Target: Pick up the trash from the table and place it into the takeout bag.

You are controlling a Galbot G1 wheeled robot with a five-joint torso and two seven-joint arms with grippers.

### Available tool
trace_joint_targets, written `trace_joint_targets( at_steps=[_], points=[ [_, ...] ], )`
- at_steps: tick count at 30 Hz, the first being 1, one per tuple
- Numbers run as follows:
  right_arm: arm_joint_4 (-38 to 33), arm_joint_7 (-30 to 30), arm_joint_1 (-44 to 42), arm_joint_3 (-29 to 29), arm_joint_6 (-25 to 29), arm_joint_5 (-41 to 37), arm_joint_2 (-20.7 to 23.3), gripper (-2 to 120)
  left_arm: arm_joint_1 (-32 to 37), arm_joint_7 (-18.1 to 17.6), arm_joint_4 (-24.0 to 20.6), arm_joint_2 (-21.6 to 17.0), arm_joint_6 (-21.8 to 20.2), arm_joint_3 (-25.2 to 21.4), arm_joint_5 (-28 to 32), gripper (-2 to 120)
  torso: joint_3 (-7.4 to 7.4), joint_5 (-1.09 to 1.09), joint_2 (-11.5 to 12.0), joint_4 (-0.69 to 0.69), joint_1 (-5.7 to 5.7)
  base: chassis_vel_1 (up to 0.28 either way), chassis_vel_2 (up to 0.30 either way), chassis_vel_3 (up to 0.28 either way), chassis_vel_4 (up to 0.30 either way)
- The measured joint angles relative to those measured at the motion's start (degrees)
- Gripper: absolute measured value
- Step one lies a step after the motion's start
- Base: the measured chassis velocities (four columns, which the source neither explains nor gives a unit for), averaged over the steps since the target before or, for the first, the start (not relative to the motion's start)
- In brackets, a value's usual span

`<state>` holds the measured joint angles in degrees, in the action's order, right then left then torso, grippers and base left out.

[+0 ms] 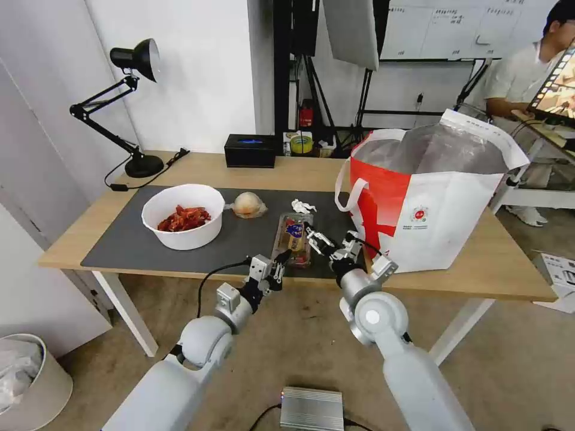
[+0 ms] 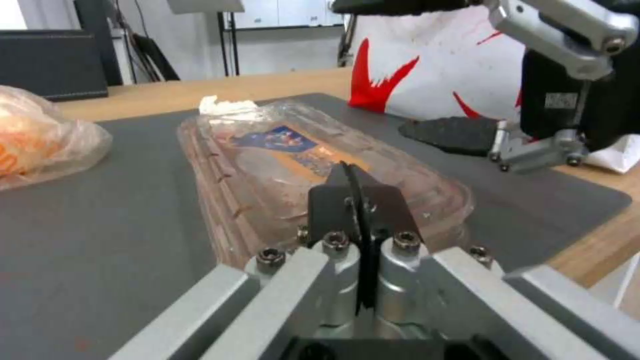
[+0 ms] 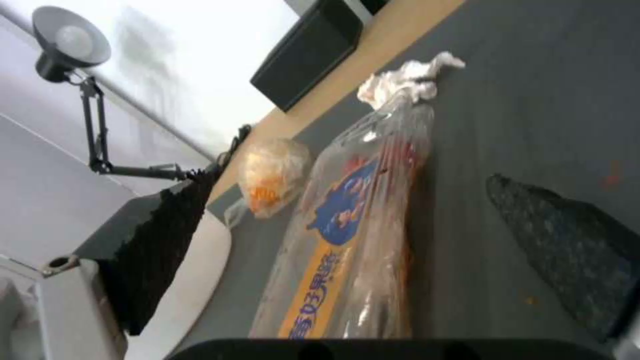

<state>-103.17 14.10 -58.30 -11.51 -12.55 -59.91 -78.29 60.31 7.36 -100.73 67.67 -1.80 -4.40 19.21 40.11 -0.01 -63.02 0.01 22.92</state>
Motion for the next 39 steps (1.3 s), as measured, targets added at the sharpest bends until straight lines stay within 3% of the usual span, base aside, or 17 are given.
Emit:
trace_joint_targets(
  at_steps=[26, 34, 39],
  points=[
    [3.74, 4.66, 2.59, 1.63, -2.46, 2.15, -5.49, 100, 0.87, -0.05, 0.05, 0.88, -0.25, -1.17, -0.14, 0, -0.01, 0.01, 0.0, -0.01, -0.01, 0.0, 0.0, 0.0, 0.0],
    [4.34, 5.28, 2.92, 1.94, -3.3, 2.12, -5.84, 77, 1.14, -0.04, 0.18, 0.92, -0.16, -1.25, -0.03, 0, -0.01, 0.01, 0.0, 0.0, -0.01, 0.0, 0.0, 0.0, 0.0],
    [5.16, 4.94, 2.99, 1.96, -3.28, 2.09, -5.88, 56, 0.96, 0.06, 0.68, 1.1, -0.12, -1.29, 0.1, 0, -0.01, 0.0, 0.0, -0.01, -0.01, 0.0, 0.0, 0.0, 0.0]
  ],
)
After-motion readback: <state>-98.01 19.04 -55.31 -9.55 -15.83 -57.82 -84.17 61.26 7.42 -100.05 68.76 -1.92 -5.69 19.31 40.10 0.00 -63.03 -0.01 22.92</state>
